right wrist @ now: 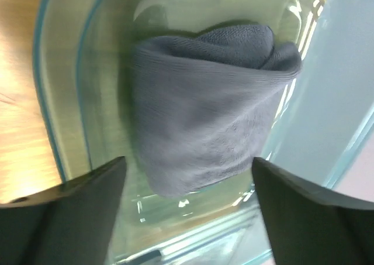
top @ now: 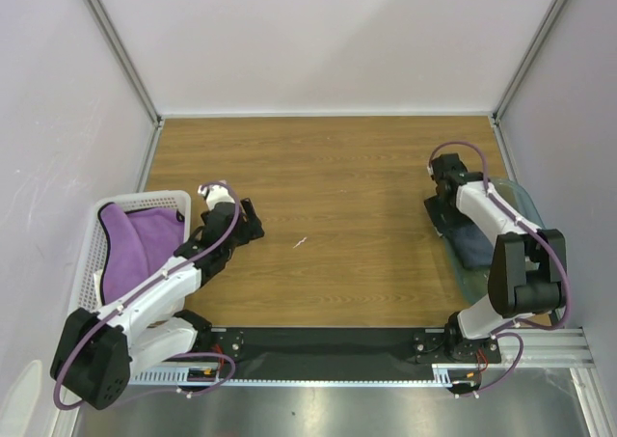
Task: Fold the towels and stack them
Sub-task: Neatly place the folded towel into the bin
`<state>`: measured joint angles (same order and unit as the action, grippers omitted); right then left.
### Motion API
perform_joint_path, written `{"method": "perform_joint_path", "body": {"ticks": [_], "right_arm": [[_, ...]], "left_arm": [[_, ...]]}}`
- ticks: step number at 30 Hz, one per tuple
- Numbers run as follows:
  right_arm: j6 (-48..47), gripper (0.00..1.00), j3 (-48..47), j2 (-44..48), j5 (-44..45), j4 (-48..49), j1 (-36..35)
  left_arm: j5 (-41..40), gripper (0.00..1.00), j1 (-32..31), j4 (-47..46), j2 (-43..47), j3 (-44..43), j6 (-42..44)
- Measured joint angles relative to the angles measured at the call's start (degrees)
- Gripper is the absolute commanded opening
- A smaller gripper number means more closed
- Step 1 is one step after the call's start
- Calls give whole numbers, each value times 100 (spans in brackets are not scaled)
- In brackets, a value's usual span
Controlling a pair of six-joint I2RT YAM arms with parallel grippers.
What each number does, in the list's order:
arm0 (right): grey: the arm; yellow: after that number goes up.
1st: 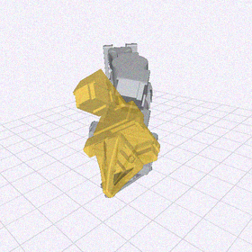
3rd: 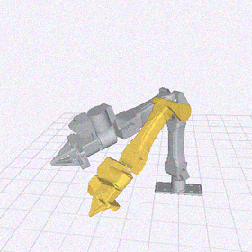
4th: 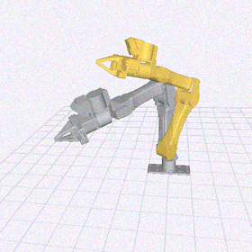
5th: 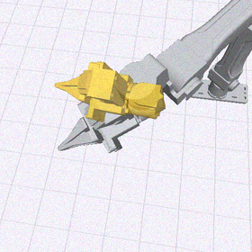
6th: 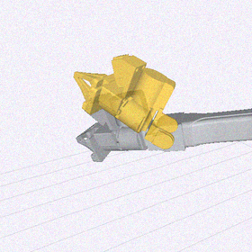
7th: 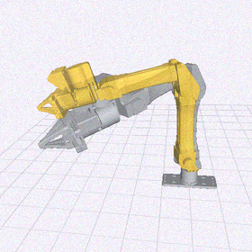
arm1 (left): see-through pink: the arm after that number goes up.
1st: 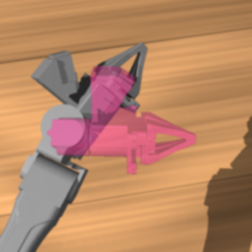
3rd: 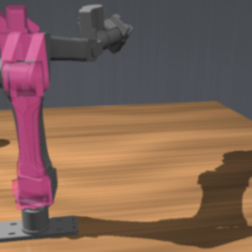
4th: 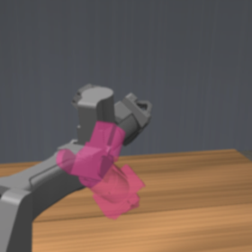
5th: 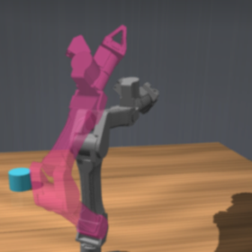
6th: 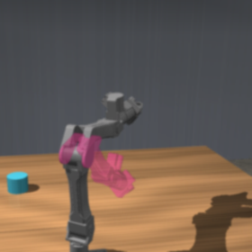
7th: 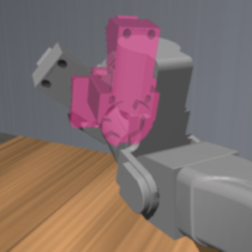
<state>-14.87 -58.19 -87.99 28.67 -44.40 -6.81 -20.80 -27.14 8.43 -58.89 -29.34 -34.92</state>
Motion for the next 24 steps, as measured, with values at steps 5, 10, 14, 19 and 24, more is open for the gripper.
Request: {"method": "perform_joint_path", "body": {"ticks": [5,10,14,19,24], "right_arm": [[293,100,-461,42,-398,-317,131],[863,100,-535,538,-452,-269,638],[1325,100,-505,1222,-481,170,1408],[2033,91,81,1939,-702,955,2448],[2981,38,721,2035,-1209,1443,3198]], "left_arm": [[9,80,-2,-138,146,31,59],[24,80,-2,-188,168,35,94],[37,80,0,-192,168,37,96],[46,80,0,-192,164,37,96],[44,80,0,-192,15,37,96]]}}
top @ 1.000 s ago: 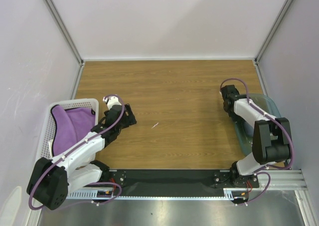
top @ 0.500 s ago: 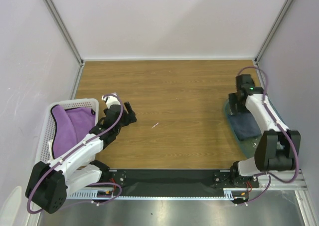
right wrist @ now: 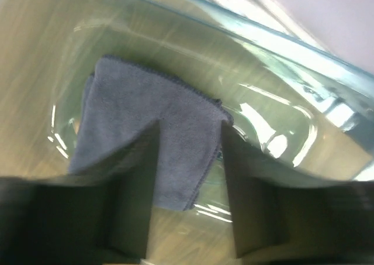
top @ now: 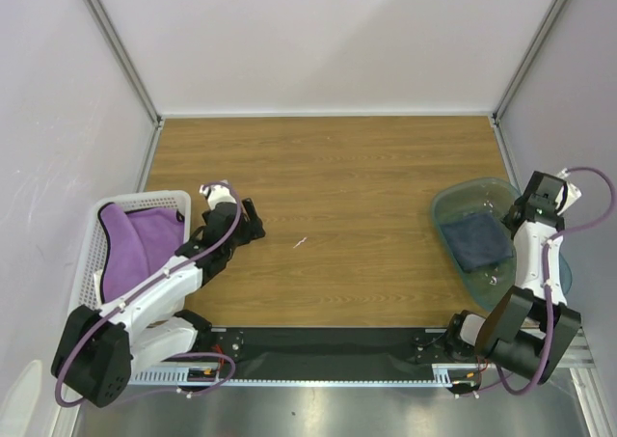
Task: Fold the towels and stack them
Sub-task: Neatly place the folded towel into the bin
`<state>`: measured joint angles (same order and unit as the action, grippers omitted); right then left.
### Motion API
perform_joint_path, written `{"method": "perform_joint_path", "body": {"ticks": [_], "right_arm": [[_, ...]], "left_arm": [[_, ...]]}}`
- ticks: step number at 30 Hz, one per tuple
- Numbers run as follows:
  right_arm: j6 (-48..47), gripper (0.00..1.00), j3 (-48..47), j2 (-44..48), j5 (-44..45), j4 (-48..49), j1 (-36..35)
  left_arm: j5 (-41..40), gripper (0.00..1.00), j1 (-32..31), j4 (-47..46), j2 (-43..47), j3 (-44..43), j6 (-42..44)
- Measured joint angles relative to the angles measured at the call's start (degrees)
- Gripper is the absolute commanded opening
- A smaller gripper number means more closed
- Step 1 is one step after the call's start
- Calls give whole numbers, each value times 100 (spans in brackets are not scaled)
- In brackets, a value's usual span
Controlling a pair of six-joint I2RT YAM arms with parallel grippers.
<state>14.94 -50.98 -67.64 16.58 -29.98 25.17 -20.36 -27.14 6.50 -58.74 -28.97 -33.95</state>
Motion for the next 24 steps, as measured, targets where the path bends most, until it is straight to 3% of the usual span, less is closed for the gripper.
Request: {"method": "perform_joint_path", "body": {"ticks": [1,4,15,24], "right_arm": [[177,25,92,-22,-131,79,72],[546,14,197,-229,-468,278,122],[1119,13,590,-962,-1305,994,120],[1296,11,1008,-1255,-949,1388,116]], "left_arm": [[0,80,0,4,-44,0,2],[0,80,0,7,-151,-2,2],[20,81,109,13,-411,-155,0],[264,81,291,57,-625,-457,-7]]}}
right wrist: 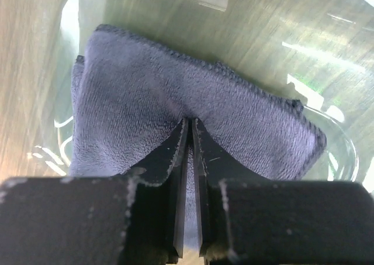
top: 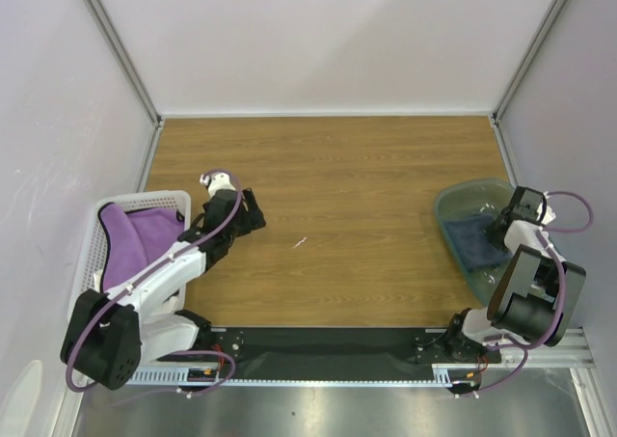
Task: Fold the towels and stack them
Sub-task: Neatly place the folded towel into the bin
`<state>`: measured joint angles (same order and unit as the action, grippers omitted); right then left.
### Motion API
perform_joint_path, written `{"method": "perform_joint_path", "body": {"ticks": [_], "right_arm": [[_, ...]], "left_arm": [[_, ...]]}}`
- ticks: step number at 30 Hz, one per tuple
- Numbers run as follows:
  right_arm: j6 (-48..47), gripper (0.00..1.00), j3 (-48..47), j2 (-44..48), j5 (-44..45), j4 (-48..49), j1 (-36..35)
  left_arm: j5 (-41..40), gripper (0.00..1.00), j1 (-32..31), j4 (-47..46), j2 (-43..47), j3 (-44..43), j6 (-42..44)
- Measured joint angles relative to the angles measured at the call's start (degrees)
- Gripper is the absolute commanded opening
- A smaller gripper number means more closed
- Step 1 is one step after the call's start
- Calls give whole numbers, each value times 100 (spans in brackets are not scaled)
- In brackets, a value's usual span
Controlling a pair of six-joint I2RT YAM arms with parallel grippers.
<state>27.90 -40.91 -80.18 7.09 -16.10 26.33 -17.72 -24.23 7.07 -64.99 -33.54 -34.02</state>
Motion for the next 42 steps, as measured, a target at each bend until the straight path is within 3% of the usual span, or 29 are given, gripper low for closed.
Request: {"method": "perform_joint_path", "body": {"ticks": [6,9,10,11,14,15,16,21,26,29,36,42], "right_arm": [[66,18,72,227,273,17,-190],[50,38,24,767,481,-234,-549],[33,56,-28,1025,570,-321,-695],[24,64,-109,1307,634,-389,-841],[-149,84,-470,2120,741,-426,-1113],[-210,97,-608,2426,693,-369,-1137],[-247,100,-688,2632,647,-313,-1137],[-411,100,-809,3469,-498,293,-1060],[-262,100,-540,3517,-2039,1102,-1279],[-313,100,-514,3259,-1893,1189,-2061],[-584,100,-251,2909,-627,1491,-4415],[-531,100,-173,2227,-291,2011,-5075]], "left_arm": [[271,78,216,304,-367,-612,-24],[411,78,240,542,-660,-1003,-7],[466,78,240,654,-741,-1147,-2],[507,78,240,719,-793,-1276,4],[608,81,247,855,-804,-1554,13],[619,84,251,876,-789,-1646,17],[623,86,262,916,-763,-1735,22],[590,100,509,1110,-339,-2015,15],[520,100,1416,1473,339,-2109,-57],[433,100,2205,1832,638,-2135,-175],[387,100,4151,2855,807,-2063,-721],[339,98,5410,3252,1080,-1353,-1325]]}}
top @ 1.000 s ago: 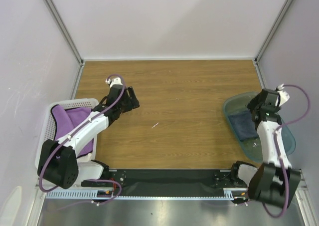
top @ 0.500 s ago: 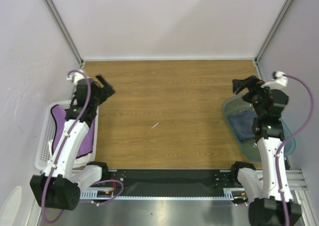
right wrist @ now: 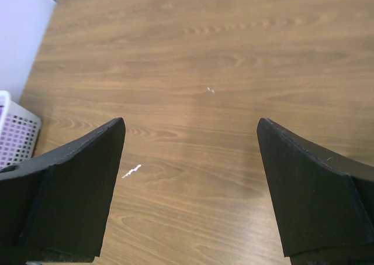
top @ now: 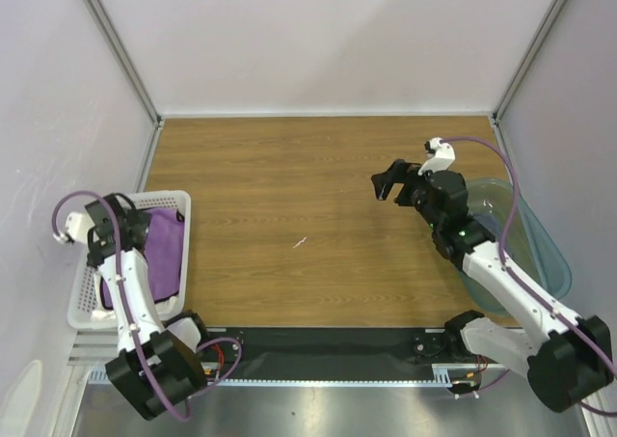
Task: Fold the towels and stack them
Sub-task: Neatly place the folded towel into the bin
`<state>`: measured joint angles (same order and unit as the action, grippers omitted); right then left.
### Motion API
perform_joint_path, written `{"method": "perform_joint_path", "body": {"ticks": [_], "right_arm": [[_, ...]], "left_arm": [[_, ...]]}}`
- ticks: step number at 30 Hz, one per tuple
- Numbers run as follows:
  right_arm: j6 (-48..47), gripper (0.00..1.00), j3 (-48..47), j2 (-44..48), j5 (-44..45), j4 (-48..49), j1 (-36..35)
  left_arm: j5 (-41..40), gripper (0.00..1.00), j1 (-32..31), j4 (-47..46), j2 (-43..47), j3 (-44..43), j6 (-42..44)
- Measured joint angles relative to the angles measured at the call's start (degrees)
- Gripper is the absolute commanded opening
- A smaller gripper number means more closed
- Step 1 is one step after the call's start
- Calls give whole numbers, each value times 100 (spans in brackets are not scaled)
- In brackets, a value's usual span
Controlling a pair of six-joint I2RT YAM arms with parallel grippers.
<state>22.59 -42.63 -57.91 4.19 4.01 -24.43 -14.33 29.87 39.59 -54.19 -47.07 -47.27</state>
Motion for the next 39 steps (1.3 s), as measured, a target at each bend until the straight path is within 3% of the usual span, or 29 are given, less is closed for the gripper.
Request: {"method": "perform_joint_path", "body": {"ticks": [8,18,29,39], "right_arm": [[376,100,0,-739,367,-131,68],[1056,100,247,-1532,417,-90,1338],[1196,100,254,-2041,409,96,1370],[1008,100,87,-2116,1084,-289,1351]], "left_arm": [[140,94,378,-369,-636,671,-529],[-72,93,380,-896,-909,809,-708],[-201,93,380,-994,-824,984,-828],[-227,87,380,-1036,-699,984,-824]]}}
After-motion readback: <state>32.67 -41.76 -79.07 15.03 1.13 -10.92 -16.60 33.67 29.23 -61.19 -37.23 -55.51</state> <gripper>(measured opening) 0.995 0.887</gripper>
